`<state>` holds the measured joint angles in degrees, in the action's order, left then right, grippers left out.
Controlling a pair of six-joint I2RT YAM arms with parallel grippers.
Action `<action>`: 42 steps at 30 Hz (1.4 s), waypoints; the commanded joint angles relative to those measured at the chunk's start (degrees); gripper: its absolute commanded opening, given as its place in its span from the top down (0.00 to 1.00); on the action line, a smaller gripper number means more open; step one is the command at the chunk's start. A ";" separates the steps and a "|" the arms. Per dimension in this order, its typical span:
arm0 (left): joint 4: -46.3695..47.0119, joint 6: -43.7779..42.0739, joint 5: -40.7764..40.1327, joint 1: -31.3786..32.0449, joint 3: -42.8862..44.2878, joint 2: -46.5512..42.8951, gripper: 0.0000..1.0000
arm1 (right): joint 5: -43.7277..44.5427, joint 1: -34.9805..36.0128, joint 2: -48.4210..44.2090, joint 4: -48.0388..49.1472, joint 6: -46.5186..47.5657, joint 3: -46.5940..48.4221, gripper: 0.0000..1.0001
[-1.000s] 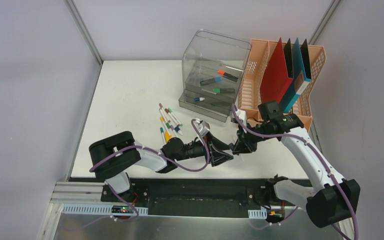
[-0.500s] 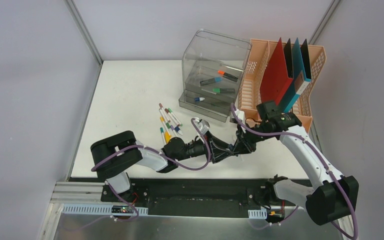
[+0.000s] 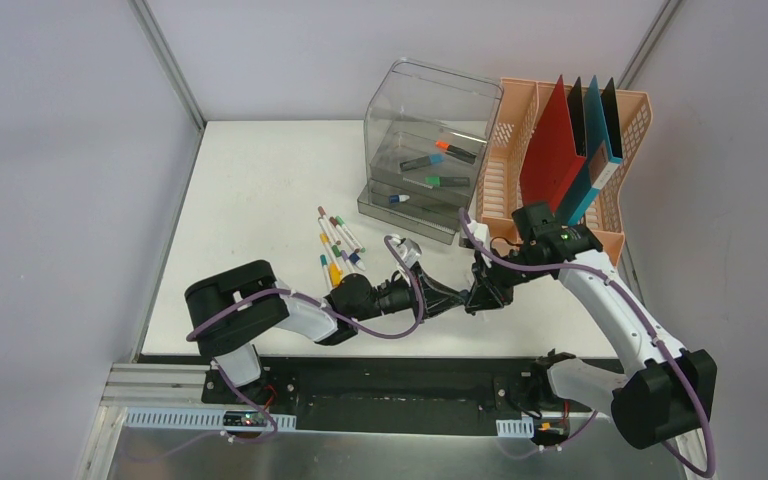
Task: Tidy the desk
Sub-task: Place the stationery in the drawer.
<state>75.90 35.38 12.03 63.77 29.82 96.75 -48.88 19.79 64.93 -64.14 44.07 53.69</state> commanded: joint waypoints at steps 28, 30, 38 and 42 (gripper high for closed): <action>-12.48 -13.23 -8.85 -3.34 -12.19 -30.09 0.22 | 11.30 1.05 -0.54 12.29 -5.68 5.11 1.00; -32.86 -15.74 -11.86 -3.62 -9.30 -38.63 0.20 | 15.02 1.55 0.35 14.51 -5.50 7.58 1.00; -62.16 -17.20 -24.49 -3.81 -10.33 -58.17 0.11 | 37.06 10.08 8.35 26.71 -6.44 15.17 0.96; -64.08 -15.09 -25.66 -3.84 -13.38 -63.51 0.11 | 45.41 13.37 14.03 30.76 -6.96 19.87 0.91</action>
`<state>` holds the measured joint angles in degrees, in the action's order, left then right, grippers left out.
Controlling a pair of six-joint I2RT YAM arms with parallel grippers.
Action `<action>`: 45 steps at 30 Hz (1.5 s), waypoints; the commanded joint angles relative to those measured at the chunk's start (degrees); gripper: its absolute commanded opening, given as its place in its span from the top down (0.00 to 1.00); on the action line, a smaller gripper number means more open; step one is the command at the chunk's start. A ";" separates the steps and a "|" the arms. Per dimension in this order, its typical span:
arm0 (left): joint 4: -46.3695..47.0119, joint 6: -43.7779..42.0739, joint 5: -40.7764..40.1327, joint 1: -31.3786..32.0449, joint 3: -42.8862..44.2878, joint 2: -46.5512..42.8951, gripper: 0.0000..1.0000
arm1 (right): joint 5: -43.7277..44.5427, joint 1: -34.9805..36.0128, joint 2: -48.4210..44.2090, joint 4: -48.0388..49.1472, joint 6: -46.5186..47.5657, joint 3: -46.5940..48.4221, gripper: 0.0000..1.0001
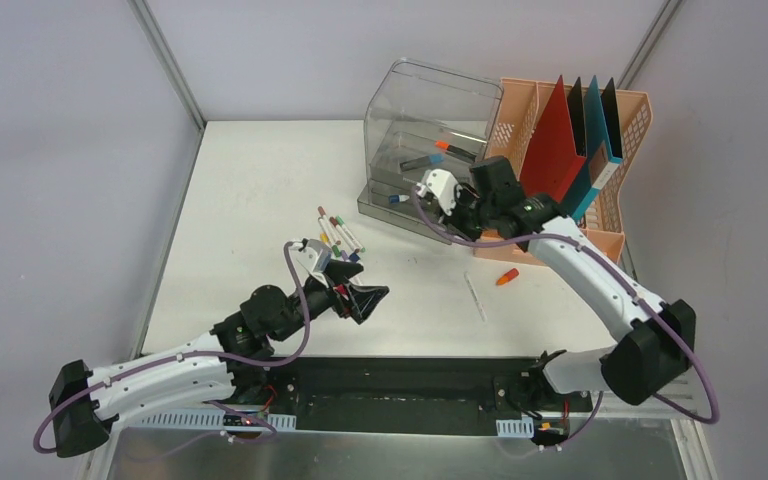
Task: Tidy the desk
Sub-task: Place the stationery in the drawer.
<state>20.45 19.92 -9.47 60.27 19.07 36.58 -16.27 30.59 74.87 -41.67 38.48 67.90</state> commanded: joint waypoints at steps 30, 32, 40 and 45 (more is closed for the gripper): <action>-10.74 6.10 -5.01 -0.35 -7.11 -6.23 0.12 | -23.62 -7.18 -5.86 0.17 3.00 -6.25 0.12; -10.09 6.45 -4.94 -0.33 -7.12 -5.22 0.11 | -24.54 -8.05 -6.23 -1.53 4.69 -6.46 0.12; -8.50 7.36 -4.81 -0.38 -7.16 -2.79 0.11 | -24.02 -9.38 -5.82 -7.23 11.32 -7.13 0.10; -8.82 7.74 -4.79 -0.39 -7.47 -2.74 0.11 | -22.00 -9.67 -5.36 -10.26 15.42 -7.99 0.09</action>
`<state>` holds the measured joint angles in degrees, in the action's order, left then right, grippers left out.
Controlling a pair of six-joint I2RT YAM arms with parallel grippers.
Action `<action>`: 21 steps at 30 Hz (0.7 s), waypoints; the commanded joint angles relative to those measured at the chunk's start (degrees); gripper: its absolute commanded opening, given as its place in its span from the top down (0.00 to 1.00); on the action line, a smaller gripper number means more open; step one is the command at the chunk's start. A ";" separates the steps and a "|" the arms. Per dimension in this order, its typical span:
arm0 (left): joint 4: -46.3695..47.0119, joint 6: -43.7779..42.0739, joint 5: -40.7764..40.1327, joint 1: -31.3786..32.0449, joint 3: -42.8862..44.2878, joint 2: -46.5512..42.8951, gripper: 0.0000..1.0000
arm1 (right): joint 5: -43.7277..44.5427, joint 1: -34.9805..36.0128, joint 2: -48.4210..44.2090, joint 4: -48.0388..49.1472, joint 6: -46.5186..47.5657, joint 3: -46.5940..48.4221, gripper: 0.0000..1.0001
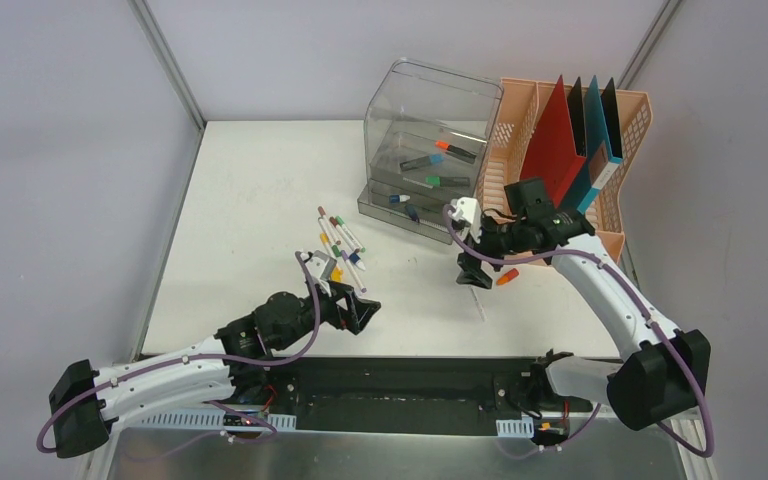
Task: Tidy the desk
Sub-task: Place the stationery in the drawer, then pick up the stationery from the center of the board.
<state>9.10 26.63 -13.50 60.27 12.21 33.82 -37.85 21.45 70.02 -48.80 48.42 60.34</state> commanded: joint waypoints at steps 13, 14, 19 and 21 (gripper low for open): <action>-1.86 0.87 -1.33 -0.39 -1.32 -4.18 0.11 | 10.88 -4.42 -8.81 -13.56 32.69 -9.53 0.01; -1.84 0.95 -1.35 -0.39 -1.50 -4.37 0.11 | 12.17 -5.35 -9.20 -14.43 36.09 -10.17 0.01; -0.88 0.93 -1.05 -0.34 -2.00 -4.02 0.11 | 23.23 -7.56 -6.59 -13.61 46.17 -11.71 0.02; -0.24 0.96 -0.93 -0.38 -2.10 -3.49 0.11 | 25.70 -7.56 -4.55 -12.84 49.08 -12.05 0.03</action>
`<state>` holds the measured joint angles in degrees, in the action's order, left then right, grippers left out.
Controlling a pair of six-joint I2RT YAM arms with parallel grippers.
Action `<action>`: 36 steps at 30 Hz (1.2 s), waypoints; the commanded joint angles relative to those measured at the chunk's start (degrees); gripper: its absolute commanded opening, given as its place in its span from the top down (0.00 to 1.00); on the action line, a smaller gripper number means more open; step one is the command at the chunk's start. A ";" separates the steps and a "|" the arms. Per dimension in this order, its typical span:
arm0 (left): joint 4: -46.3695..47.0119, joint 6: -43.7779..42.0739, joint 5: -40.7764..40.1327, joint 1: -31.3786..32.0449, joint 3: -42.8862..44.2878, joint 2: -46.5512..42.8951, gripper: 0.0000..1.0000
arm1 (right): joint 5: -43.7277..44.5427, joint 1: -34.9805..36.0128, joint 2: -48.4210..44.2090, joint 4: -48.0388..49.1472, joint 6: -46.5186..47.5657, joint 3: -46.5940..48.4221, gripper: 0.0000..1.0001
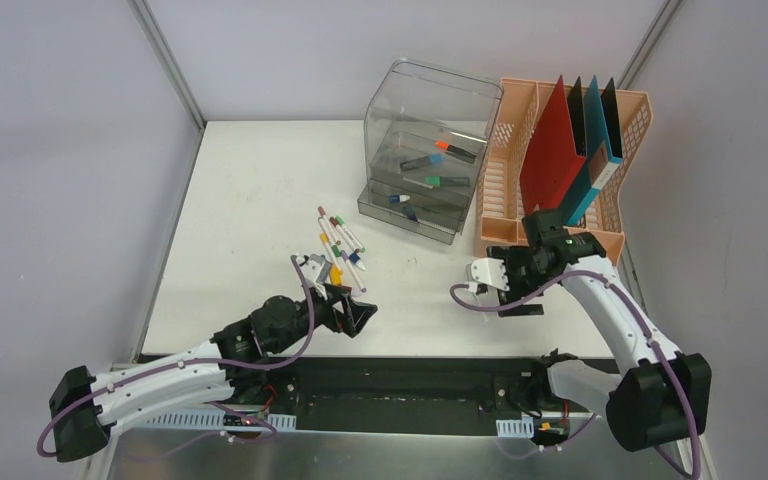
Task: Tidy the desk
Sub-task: Pick up the stationery from the center of the board.
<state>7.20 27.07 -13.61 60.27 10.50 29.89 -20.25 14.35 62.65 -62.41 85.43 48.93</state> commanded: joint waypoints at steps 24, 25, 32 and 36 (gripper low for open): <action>0.59 0.35 -0.19 -0.37 -0.57 -0.44 0.12 | 18.99 2.75 24.90 12.79 9.77 3.98 0.59; 0.54 0.35 -0.31 -0.37 -0.57 -0.61 0.12 | 19.02 2.94 24.89 12.86 9.65 3.91 0.59; 0.22 0.57 -0.11 -0.40 -0.96 -0.97 0.11 | 12.90 3.23 22.56 8.77 7.50 6.30 0.58; 0.32 0.92 -0.03 -0.33 -1.18 -0.92 0.12 | 11.54 3.32 20.51 10.44 6.52 5.64 0.52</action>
<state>6.79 27.44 -13.56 60.27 10.31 29.45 -5.34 17.28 86.91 -52.01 93.36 52.95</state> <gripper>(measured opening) 0.887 0.450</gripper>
